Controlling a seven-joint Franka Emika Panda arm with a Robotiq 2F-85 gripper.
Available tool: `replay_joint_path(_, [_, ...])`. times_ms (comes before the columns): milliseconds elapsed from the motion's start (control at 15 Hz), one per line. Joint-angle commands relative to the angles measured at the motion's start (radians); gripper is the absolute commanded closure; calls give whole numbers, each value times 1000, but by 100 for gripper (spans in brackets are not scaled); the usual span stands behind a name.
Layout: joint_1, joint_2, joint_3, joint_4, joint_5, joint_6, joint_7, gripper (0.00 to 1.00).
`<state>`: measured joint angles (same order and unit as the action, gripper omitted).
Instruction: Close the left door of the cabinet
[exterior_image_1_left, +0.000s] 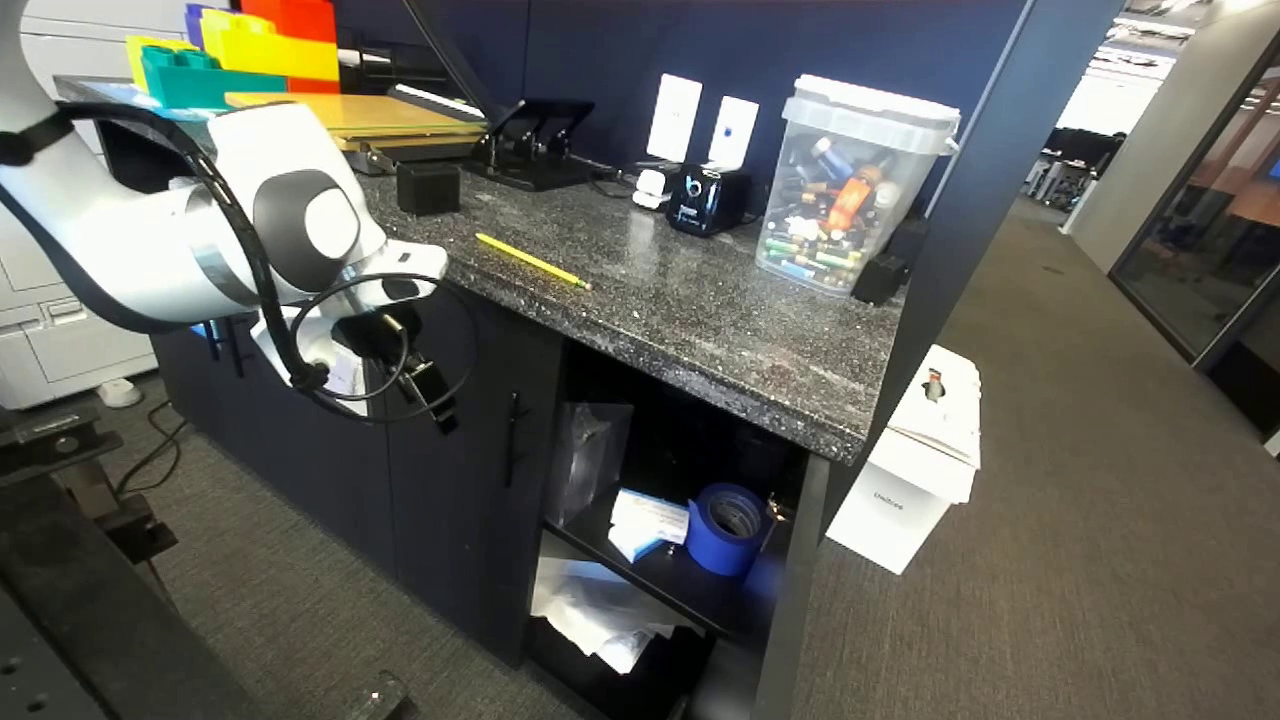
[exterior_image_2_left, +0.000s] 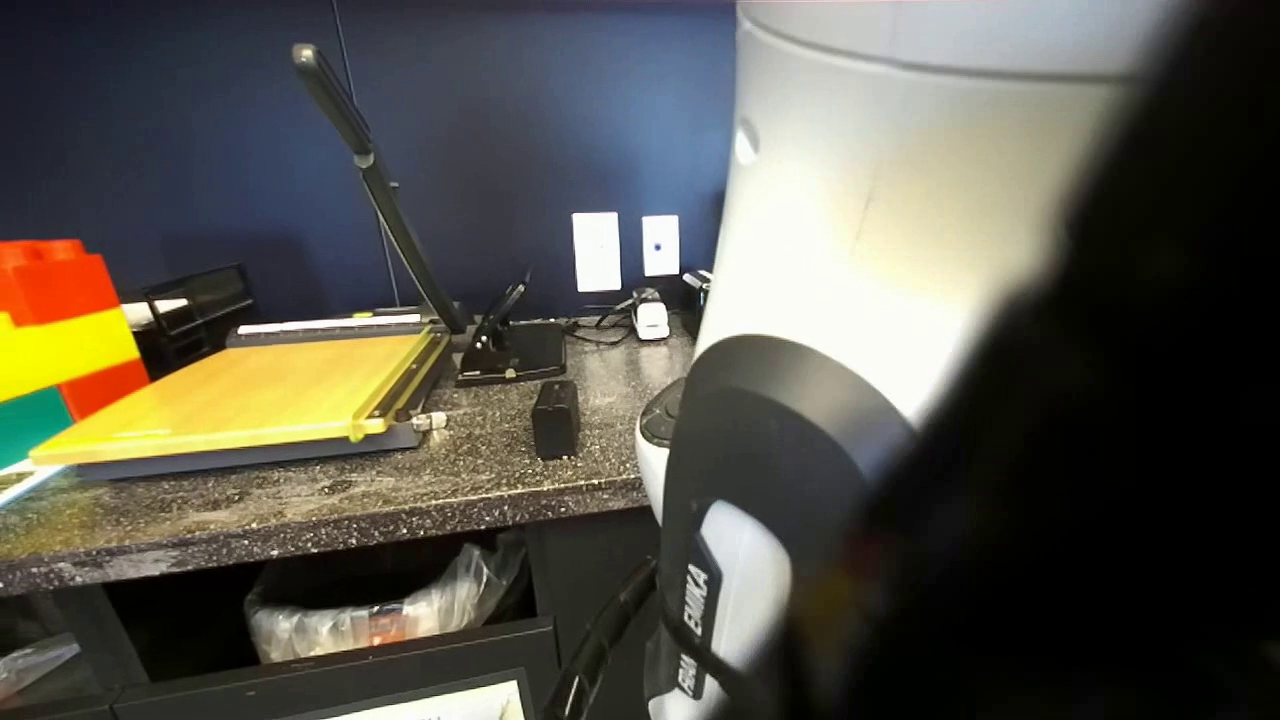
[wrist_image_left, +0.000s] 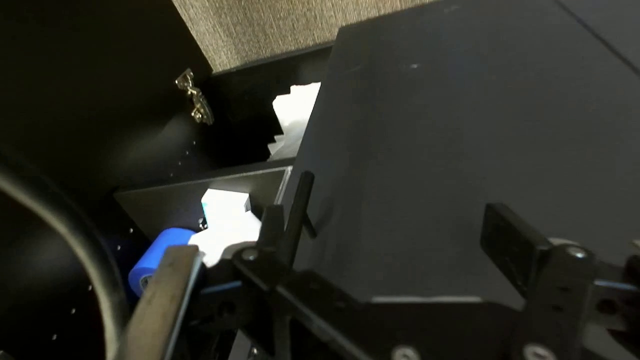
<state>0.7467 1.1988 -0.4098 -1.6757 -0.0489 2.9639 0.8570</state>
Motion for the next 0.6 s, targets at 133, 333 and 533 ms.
replay_joint_path(133, [-161,-305,196,-297,5,-73,-310,0])
replay_joint_path(333, [-282,-458,280,-367,39,-226,-415,0])
replay_joint_path(533, [-269,-409,258,-318,7,-206,-374,0])
